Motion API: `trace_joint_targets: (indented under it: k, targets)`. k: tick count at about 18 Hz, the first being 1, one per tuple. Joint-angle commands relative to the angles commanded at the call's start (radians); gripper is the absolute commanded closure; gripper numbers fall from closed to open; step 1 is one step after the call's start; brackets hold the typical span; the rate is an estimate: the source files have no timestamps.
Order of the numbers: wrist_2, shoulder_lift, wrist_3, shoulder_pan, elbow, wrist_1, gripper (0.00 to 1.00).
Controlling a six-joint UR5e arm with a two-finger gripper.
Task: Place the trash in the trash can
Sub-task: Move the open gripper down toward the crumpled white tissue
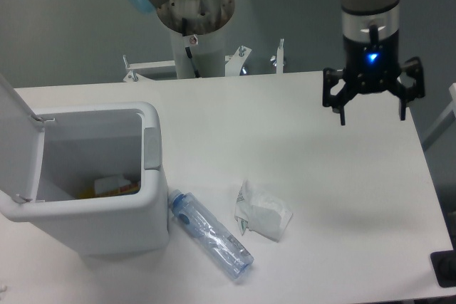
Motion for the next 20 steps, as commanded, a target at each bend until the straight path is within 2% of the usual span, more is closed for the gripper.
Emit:
trace_joint_targets:
  k: [4, 9, 16, 20]
  targets:
    - [-0.005, -0.017, -0.014, -0.037, -0.025, -0.003, 0.0]
    - [-0.05, -0.107, -0.172, -0.086, -0.029, -0.006, 0.0]
    - [-0.147, -0.184, -0.262, -0.091, -0.028, -0.003, 0.0]
    - [-0.147, -0.216, -0.291, -0.103, -0.043, 0.0, 0.0]
